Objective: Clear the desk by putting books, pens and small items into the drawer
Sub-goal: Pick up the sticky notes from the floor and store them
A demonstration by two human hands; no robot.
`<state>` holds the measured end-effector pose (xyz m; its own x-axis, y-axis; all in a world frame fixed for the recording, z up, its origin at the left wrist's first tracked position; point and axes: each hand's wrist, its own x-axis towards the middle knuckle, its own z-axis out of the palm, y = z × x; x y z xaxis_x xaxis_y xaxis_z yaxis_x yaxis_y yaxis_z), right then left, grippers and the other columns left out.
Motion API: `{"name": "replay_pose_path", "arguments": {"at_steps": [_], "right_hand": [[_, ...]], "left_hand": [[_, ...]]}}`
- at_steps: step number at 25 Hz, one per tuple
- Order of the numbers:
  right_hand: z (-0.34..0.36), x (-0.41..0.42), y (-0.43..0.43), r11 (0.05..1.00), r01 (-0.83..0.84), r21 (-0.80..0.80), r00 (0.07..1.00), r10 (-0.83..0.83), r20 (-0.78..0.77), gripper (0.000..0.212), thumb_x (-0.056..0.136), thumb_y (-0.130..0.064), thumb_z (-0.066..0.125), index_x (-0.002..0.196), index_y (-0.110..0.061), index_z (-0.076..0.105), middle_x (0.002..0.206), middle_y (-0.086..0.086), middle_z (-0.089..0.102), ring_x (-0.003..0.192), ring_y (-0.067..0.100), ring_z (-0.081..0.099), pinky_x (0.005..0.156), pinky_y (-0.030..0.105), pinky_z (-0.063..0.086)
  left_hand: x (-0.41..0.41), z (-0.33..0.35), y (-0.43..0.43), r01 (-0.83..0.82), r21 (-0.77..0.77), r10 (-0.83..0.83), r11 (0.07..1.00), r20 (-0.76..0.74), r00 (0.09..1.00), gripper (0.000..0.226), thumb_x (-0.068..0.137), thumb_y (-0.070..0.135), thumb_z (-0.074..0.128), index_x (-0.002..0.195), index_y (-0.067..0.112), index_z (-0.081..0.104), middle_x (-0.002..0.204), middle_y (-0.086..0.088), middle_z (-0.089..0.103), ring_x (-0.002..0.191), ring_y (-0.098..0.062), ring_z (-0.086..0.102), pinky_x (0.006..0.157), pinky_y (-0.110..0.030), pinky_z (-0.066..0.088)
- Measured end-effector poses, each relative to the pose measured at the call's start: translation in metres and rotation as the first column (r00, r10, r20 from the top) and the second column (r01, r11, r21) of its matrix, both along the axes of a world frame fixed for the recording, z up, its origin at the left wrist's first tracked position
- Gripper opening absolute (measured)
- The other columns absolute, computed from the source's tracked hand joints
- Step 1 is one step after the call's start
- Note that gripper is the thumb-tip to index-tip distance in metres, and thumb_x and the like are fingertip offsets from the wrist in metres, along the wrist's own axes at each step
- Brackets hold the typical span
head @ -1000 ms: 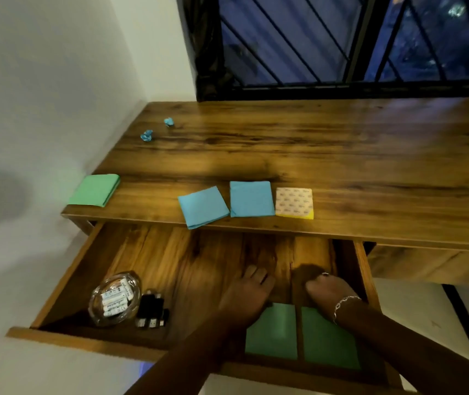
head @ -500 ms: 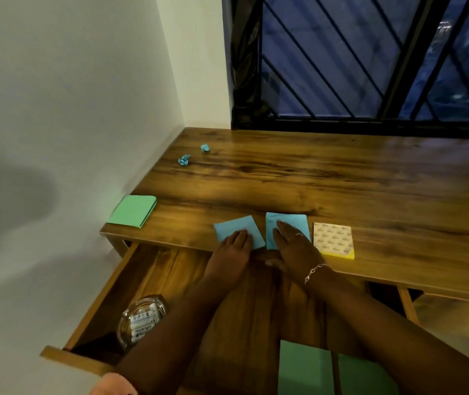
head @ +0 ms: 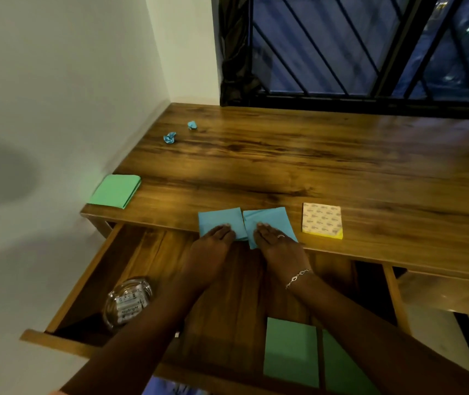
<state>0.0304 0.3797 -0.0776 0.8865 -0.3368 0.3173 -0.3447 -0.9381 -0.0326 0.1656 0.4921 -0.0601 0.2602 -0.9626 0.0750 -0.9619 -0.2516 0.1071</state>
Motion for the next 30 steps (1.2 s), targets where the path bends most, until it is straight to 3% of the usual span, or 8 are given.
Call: {"name": "replay_pose_path", "arguments": {"at_steps": [2, 5, 8, 10, 12, 18, 24, 30], "right_hand": [[0.009, -0.009, 0.01, 0.996, 0.007, 0.083, 1.0, -0.008, 0.011, 0.044, 0.052, -0.003, 0.079, 0.095, -0.007, 0.073, 0.102, 0.013, 0.072, 0.089, 0.022, 0.071, 0.067, 0.029, 0.057], [0.038, -0.036, 0.02, 0.952, 0.065, 0.299, 0.99, -0.024, -0.138, 0.055, 0.082, 0.002, 0.056, 0.134, -0.011, 0.047, 0.144, 0.009, 0.044, 0.131, 0.021, 0.044, 0.105, 0.031, 0.039], [0.06, -0.072, 0.016, 0.966, -0.029, 0.259, 0.999, 0.039, -0.036, 0.05, 0.06, 0.002, 0.076, 0.108, -0.011, 0.067, 0.109, 0.01, 0.07, 0.096, 0.023, 0.069, 0.076, 0.028, 0.055], [0.058, -0.098, 0.005, 0.96, -0.044, 0.277, 0.994, 0.071, -0.088, 0.039, 0.054, 0.001, 0.072, 0.091, -0.007, 0.071, 0.089, 0.013, 0.072, 0.078, 0.03, 0.071, 0.064, 0.035, 0.057], [0.059, -0.115, -0.005, 0.95, -0.004, 0.312, 0.965, 0.086, -0.247, 0.04, 0.061, 0.008, 0.065, 0.099, -0.005, 0.07, 0.099, 0.016, 0.068, 0.09, 0.035, 0.067, 0.076, 0.038, 0.054], [0.066, -0.152, 0.006, 0.978, -0.124, 0.166, 0.977, 0.15, -0.154, 0.032, 0.057, -0.001, 0.058, 0.084, -0.011, 0.072, 0.077, 0.008, 0.069, 0.064, 0.029, 0.067, 0.054, 0.033, 0.057], [0.028, -0.161, -0.004, 0.813, 0.4, 0.424, 0.824, -0.115, -0.555, 0.033, 0.09, -0.005, 0.051, 0.122, -0.009, 0.058, 0.12, 0.014, 0.061, 0.112, 0.027, 0.057, 0.091, 0.033, 0.046], [-0.001, -0.151, -0.022, 0.712, 0.391, 0.584, 0.803, 0.045, -0.594, 0.029, 0.091, -0.006, 0.051, 0.119, -0.01, 0.058, 0.119, 0.011, 0.06, 0.113, 0.024, 0.056, 0.093, 0.034, 0.046]], "left_hand": [[0.0, -0.003, 0.011, 0.028, -0.016, -0.027, 0.999, 0.051, 0.998, 0.053, 0.05, -0.002, 0.084, 0.1, 0.005, 0.069, 0.101, -0.017, 0.071, 0.088, -0.031, 0.071, 0.058, -0.037, 0.06], [-0.018, 0.011, 0.027, 0.058, -0.039, -0.054, 0.998, 0.104, 0.993, 0.051, 0.041, 0.004, 0.09, 0.089, 0.011, 0.072, 0.081, -0.007, 0.074, 0.065, -0.022, 0.071, 0.044, -0.026, 0.054], [-0.04, 0.024, 0.035, 0.093, -0.057, -0.088, 0.994, 0.098, 0.991, 0.036, 0.05, 0.001, 0.078, 0.084, 0.009, 0.071, 0.075, -0.009, 0.072, 0.057, -0.024, 0.069, 0.04, -0.024, 0.049], [-0.058, 0.026, 0.035, 0.106, -0.026, -0.108, 0.994, -0.09, 0.99, 0.032, 0.068, 0.014, 0.057, 0.097, 0.007, 0.069, 0.082, -0.015, 0.07, 0.066, -0.033, 0.068, 0.05, -0.032, 0.054], [-0.081, 0.026, 0.028, 0.107, 0.087, -0.085, 0.99, -0.231, 0.969, 0.056, 0.079, 0.033, 0.029, 0.123, 0.014, 0.058, 0.105, -0.015, 0.067, 0.092, -0.033, 0.065, 0.076, -0.037, 0.053], [-0.128, -0.015, -0.011, 0.252, 0.379, -0.142, 0.891, -0.296, 0.945, 0.043, 0.095, 0.017, 0.036, 0.136, 0.013, 0.045, 0.138, -0.01, 0.048, 0.126, -0.023, 0.046, 0.104, -0.029, 0.035], [-0.132, -0.056, -0.019, 0.223, 0.475, -0.058, 0.851, -0.338, 0.939, 0.035, 0.093, 0.005, 0.043, 0.127, 0.003, 0.051, 0.129, -0.017, 0.054, 0.116, -0.029, 0.052, 0.093, -0.034, 0.041], [-0.123, -0.071, -0.015, 0.227, 0.423, -0.058, 0.877, -0.377, 0.924, 0.04, 0.091, 0.0, 0.044, 0.13, 0.005, 0.051, 0.135, -0.016, 0.048, 0.121, -0.029, 0.049, 0.099, -0.037, 0.042]]}}
